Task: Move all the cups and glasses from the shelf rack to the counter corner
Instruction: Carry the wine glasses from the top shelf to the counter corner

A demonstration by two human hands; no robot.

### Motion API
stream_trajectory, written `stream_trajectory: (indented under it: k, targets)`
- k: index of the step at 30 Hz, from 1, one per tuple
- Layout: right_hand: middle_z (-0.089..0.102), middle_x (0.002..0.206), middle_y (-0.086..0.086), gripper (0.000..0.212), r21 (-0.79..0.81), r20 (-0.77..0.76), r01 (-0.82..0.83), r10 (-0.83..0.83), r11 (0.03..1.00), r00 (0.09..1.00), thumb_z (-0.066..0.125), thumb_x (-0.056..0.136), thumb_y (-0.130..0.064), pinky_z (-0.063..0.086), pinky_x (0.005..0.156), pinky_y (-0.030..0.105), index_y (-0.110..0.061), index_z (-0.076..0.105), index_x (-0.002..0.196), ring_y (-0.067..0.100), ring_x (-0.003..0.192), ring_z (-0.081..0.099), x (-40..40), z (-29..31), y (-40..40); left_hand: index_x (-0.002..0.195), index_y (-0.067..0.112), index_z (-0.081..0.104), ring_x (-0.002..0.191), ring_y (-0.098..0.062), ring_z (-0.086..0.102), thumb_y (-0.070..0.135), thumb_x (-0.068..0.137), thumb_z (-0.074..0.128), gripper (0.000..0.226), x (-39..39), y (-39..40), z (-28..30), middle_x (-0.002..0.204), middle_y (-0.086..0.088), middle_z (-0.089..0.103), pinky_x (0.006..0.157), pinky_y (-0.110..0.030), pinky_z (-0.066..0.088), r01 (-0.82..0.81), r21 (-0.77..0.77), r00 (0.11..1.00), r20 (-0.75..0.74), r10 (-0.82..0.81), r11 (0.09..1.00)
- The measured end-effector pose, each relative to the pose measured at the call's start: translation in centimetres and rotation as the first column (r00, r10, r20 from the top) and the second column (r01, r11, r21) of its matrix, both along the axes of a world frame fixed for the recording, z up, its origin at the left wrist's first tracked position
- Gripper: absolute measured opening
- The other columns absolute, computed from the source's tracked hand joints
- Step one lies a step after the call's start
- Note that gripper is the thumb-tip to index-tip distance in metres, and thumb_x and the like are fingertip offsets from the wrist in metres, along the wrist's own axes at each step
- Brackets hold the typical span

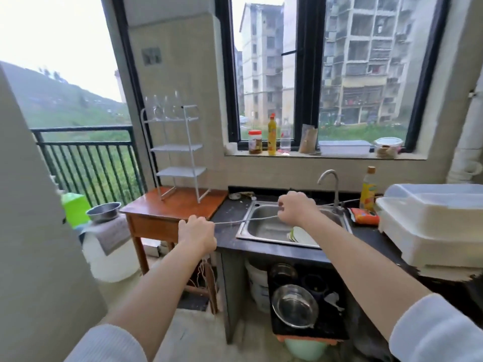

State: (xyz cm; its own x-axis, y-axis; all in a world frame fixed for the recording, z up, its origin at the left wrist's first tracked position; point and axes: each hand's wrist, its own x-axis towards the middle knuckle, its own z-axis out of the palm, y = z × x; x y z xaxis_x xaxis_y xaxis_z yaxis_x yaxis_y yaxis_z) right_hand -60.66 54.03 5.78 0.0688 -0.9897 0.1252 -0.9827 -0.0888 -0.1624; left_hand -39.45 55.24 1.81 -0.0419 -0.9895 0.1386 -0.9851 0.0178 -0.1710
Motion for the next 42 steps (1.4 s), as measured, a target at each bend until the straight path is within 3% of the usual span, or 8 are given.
stream_trajectory:
  k: [9, 16, 20, 23, 31, 37, 42]
  targets:
    - [0.057, 0.128, 0.011, 0.035, -0.083, 0.073, -0.214, 0.22, 0.973, 0.973, 0.049, 0.087, -0.02, 0.044, 0.101, 0.044, -0.012, 0.057, 0.121, 0.03, 0.118, 0.051, 11.6, 5.8, -17.9, 0.113, 0.014, 0.061, 0.114, -0.025, 0.049, 0.02, 0.087, 0.042, 0.032, 12.1, -13.6, 4.1, 0.119, -0.008, 0.059, 0.093, -0.037, 0.041, -0.2, -0.09, 0.98, -0.02, 0.199, 0.976]
    - [0.065, 0.116, 0.012, 0.03, -0.177, 0.106, -0.335, 0.356, 0.925, 0.928, 0.049, 0.087, -0.019, 0.049, 0.085, 0.032, -0.006, 0.064, 0.11, 0.027, 0.105, 0.059, 20.4, 9.2, -31.1, 0.115, 0.012, 0.058, 0.118, -0.026, 0.046, 0.018, 0.086, 0.042, 0.034, 19.9, -24.4, 8.4, 0.123, -0.01, 0.055, 0.093, -0.038, 0.041, -0.306, -0.146, 0.952, -0.056, 0.3, 0.941]
    - [0.059, 0.127, 0.014, 0.036, -0.203, 0.124, -0.392, 0.42, 0.897, 0.899, 0.048, 0.087, -0.018, 0.046, 0.098, 0.035, -0.007, 0.06, 0.119, 0.03, 0.116, 0.055, 25.6, 10.1, -36.9, 0.116, 0.011, 0.056, 0.118, -0.027, 0.045, 0.016, 0.086, 0.044, 0.033, 24.1, -29.9, 9.1, 0.123, -0.011, 0.055, 0.093, -0.037, 0.041, -0.351, -0.16, 0.935, -0.114, 0.336, 0.923]
    - [0.058, 0.126, 0.016, 0.036, -0.257, 0.136, -0.416, 0.459, 0.872, 0.878, 0.048, 0.087, -0.016, 0.045, 0.099, 0.036, -0.004, 0.058, 0.12, 0.031, 0.116, 0.054, 29.7, 10.7, -41.0, 0.115, 0.01, 0.057, 0.118, -0.027, 0.046, 0.014, 0.086, 0.043, 0.032, 27.1, -34.4, 10.0, 0.123, -0.011, 0.055, 0.091, -0.037, 0.042, -0.346, -0.197, 0.935, -0.15, 0.32, 0.917]
    - [0.057, 0.129, 0.019, 0.037, -0.379, 0.29, -0.288, 0.409, 0.879, 0.865, 0.051, 0.088, -0.014, 0.043, 0.097, 0.032, 0.0, 0.057, 0.122, 0.03, 0.116, 0.055, 39.6, 12.5, -51.6, 0.114, 0.007, 0.056, 0.112, -0.026, 0.049, 0.014, 0.086, 0.041, 0.033, 35.3, -47.0, 13.3, 0.12, -0.011, 0.056, 0.087, -0.035, 0.044, -0.193, -0.282, 0.948, -0.302, 0.104, 0.94]
    - [0.056, 0.13, 0.02, 0.043, -0.385, 0.412, -0.114, 0.281, 0.916, 0.867, 0.053, 0.088, -0.014, 0.039, 0.096, 0.03, 0.001, 0.051, 0.128, 0.031, 0.121, 0.051, 45.0, 14.8, -60.4, 0.126, 0.01, 0.05, 0.119, -0.024, 0.049, 0.021, 0.086, 0.048, 0.042, 40.0, -56.8, 14.2, 0.131, -0.009, 0.052, 0.092, -0.03, 0.042, -0.083, -0.31, 0.836, -0.54, -0.103, 0.947]
    - [0.052, 0.129, 0.022, 0.042, -0.367, 0.408, 0.035, 0.127, 0.929, 0.904, 0.053, 0.086, -0.013, 0.039, 0.097, 0.036, 0.005, 0.049, 0.123, 0.036, 0.12, 0.049, 46.6, 15.2, -66.5, 0.125, 0.007, 0.047, 0.119, -0.026, 0.049, 0.021, 0.085, 0.049, 0.042, 41.3, -63.4, 15.1, 0.131, -0.01, 0.052, 0.094, -0.032, 0.041, -0.081, -0.31, 0.76, -0.634, -0.143, 0.947]
